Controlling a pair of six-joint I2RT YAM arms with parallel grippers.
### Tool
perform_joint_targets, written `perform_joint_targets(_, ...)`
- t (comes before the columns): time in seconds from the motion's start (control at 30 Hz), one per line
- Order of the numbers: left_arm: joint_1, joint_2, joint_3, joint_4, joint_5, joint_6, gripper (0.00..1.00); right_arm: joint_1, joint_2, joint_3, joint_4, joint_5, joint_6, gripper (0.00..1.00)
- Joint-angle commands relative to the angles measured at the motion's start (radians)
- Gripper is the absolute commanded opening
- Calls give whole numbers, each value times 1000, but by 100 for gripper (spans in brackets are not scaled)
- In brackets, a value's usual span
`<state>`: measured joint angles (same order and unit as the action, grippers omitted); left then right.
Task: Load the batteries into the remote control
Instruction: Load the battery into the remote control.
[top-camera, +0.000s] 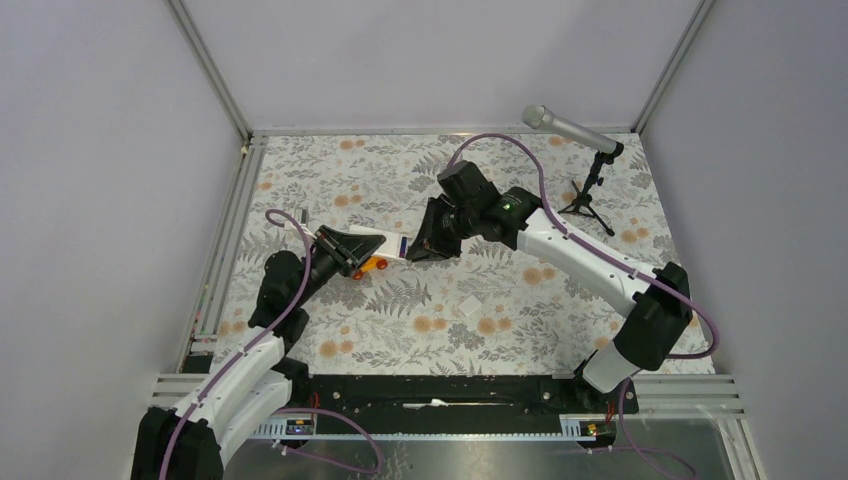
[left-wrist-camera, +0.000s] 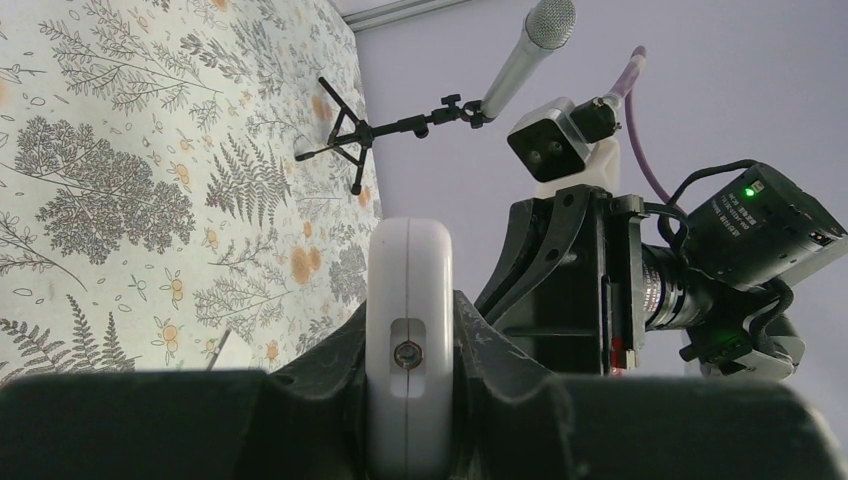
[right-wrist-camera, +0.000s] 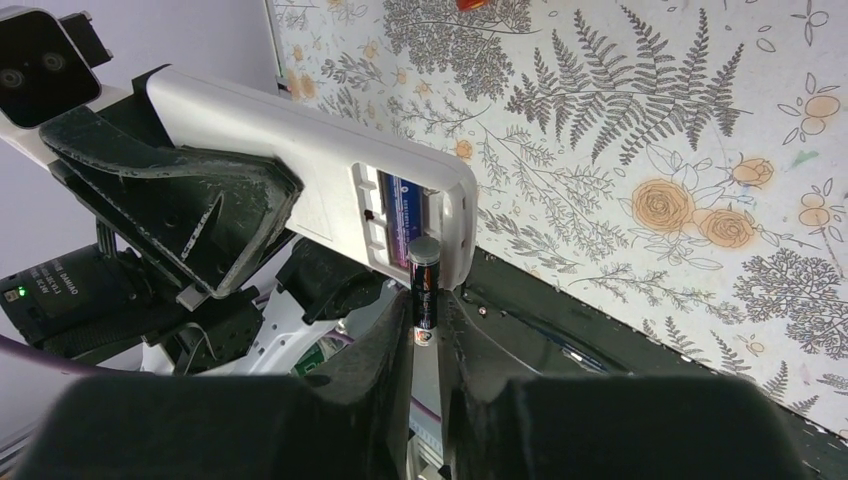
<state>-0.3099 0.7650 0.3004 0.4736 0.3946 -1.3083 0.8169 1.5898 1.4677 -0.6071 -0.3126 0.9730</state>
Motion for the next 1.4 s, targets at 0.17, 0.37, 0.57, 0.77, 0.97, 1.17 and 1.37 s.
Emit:
perform_joint_targets(0.17, -4, -37, -4, 79, -15, -11, 0, -4, 22, 20, 15, 32, -12, 21)
perform_joint_targets(0.37, -6, -27, -6, 81, -9, -16, 0, -4, 41, 38, 13, 35, -23, 21)
perform_joint_targets(0.57, -6, -26, -6, 80, -11, -17, 0, -5, 43, 40, 10, 43, -26, 26)
perform_joint_targets(0.77, -6, -21, -4, 79, -14, -17, 0, -5, 45, 44, 7, 47, -29, 31)
perform_joint_targets(0.97, -6, -24, 3, 51, -24, -21, 0, -11, 28, 57, 11, 46, -36, 43)
perform_joint_targets(1.17, -5, -6, 74, -93, -3, -63, 0, -25, -23, 45, 33, 41, -81, 72)
perform_joint_targets(1.37, -5, 78, 180, -248, 112, -84, 0, -49, -136, -60, 109, 55, -166, 89)
